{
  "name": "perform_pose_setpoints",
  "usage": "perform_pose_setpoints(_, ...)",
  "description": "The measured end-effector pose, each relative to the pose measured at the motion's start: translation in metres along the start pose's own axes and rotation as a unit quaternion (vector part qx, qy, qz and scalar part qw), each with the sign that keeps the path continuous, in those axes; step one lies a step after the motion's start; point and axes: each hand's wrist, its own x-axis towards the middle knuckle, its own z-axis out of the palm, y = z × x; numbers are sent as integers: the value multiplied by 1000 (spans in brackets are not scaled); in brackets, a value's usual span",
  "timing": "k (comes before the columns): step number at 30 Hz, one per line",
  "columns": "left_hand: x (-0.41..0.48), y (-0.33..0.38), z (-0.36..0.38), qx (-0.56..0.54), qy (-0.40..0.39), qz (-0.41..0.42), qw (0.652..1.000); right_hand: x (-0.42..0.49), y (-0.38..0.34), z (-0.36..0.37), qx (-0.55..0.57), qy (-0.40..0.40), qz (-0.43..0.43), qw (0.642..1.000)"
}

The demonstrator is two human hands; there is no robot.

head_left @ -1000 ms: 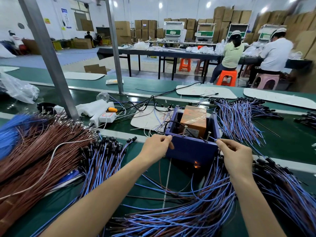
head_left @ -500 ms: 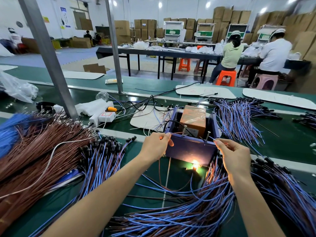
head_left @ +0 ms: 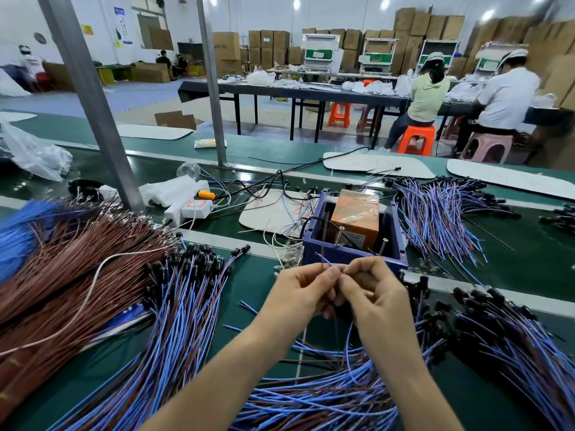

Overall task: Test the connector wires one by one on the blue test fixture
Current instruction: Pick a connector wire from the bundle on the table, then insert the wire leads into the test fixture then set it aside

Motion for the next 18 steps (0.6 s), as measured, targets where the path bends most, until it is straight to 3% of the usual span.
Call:
perform_pose_setpoints(3, -10, 7, -8, -17, 60, 34, 997, -6, 0, 6, -22, -45, 1, 999)
perform_pose_setpoints(5, -12, 16, -18, -71, 108, 50, 990, -7, 10, 7, -113, -85, -2, 990)
perform_pose_setpoints(10, -19, 51, -49, -173, 178, 142, 958, -11, 38, 6, -365, -194, -139, 900)
perform_pose_setpoints(12, -25, 64, -62, -183, 212, 164, 946, -13, 48, 3, -409, -249, -135, 868)
perform_pose_setpoints(14, -30, 71, -78, -198, 242, 182, 932, -14, 54, -2, -403, -268, -108, 869)
perform_pose_setpoints(18, -46, 74, -109, -216, 249, 239, 913, -13, 49, -14, -353, -214, -98, 905)
